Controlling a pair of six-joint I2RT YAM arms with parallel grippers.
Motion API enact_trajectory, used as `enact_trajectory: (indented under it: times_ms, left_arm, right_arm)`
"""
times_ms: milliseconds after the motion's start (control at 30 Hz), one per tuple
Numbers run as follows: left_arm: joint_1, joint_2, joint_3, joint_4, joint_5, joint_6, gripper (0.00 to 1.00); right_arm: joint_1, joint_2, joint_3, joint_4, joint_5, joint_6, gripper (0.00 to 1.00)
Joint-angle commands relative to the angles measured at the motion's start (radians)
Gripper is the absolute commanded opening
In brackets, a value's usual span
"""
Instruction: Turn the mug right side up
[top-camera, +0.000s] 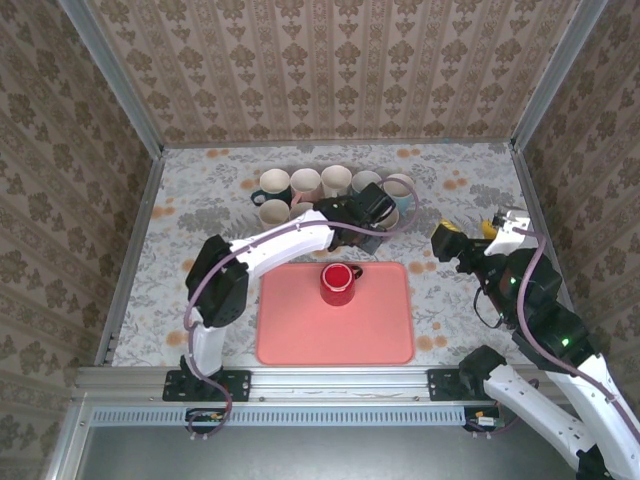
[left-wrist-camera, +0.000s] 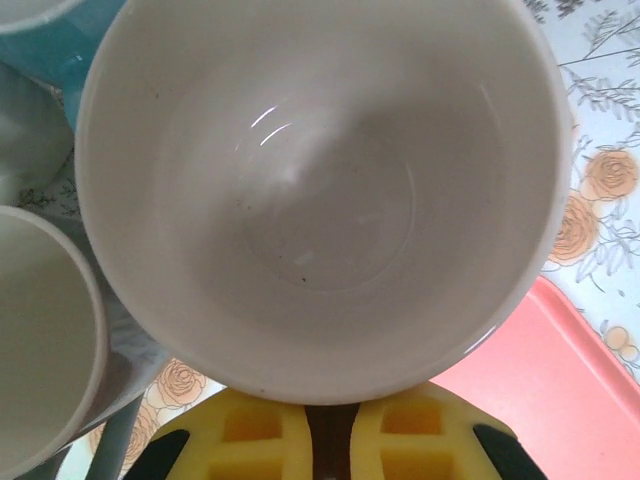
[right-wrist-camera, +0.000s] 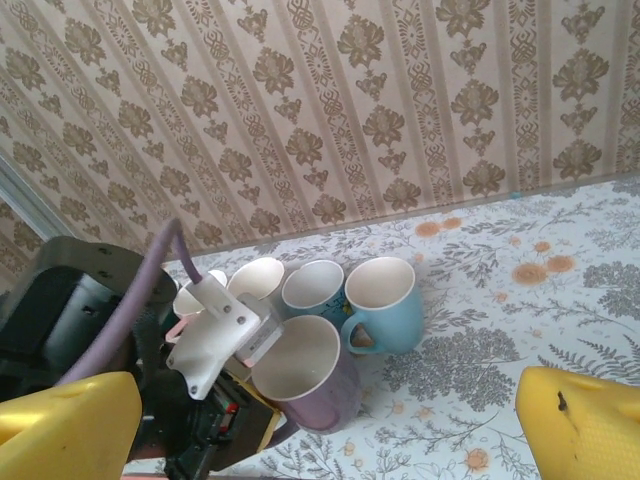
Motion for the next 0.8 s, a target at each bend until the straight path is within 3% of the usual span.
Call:
enact_trajectory:
  times_ms: [0,767]
  left_arm:
    - [-0.005,0.019,0.044,0.047,-0.043,-0.045,0.00]
    - [0.059,0.037,-0.123,0.131,-0.082,-0.132,0.00]
  right_arm:
    - [-0.002,-0.013,-0.015,-0.002,0.004,-0.042,0.98]
    - [-0.002,0.007,-0.045,0.016,-0.057,-0.084,0.98]
